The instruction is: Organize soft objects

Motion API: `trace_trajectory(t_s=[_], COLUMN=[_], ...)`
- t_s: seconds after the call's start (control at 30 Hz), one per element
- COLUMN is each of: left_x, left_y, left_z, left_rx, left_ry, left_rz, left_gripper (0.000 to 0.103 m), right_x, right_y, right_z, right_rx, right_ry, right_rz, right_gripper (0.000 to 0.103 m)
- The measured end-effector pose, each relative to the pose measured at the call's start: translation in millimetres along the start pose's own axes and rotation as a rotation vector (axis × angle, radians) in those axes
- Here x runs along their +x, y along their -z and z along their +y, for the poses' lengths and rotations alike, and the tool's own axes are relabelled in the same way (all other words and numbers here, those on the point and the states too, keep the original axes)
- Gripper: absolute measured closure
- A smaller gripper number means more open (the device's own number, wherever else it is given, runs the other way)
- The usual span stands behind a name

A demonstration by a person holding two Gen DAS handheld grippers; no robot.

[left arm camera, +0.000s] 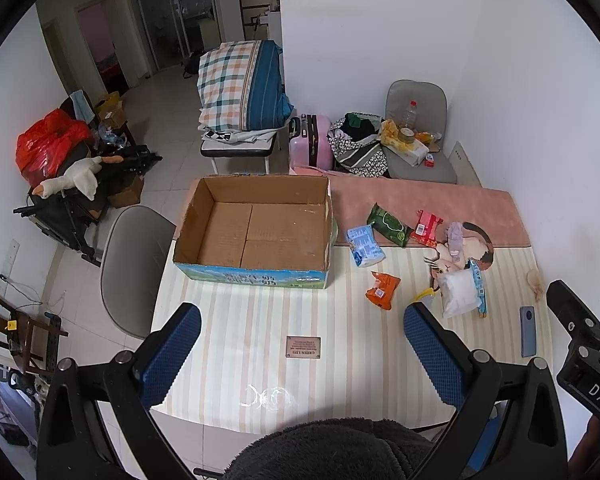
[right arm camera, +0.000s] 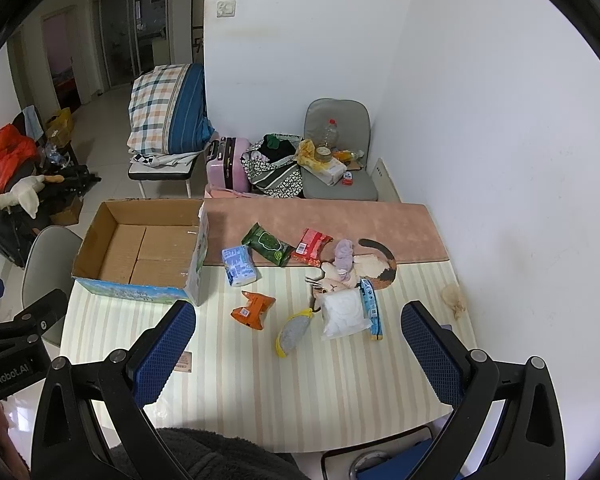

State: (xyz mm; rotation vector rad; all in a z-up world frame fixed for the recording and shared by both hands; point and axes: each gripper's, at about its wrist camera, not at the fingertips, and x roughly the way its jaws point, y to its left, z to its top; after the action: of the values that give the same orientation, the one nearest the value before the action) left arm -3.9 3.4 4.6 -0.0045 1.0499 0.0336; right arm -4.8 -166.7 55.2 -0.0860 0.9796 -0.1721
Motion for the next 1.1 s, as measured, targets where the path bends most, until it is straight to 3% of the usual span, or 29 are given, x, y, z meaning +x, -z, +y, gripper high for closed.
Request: trace_trajectory(t_s=[1.1], left_x=[-8], left_y=[-14], left_z=[-6], left_rx=[0.003], left_ry=[0.005], left_rz=[-0.027], left_gripper=[0.000], right_x=[-4], right_y=[-8], right_z=[-3], right_rx=[0.004], right_ry=[-0.014], right_rz=[-0.034], right_gripper=[0.000])
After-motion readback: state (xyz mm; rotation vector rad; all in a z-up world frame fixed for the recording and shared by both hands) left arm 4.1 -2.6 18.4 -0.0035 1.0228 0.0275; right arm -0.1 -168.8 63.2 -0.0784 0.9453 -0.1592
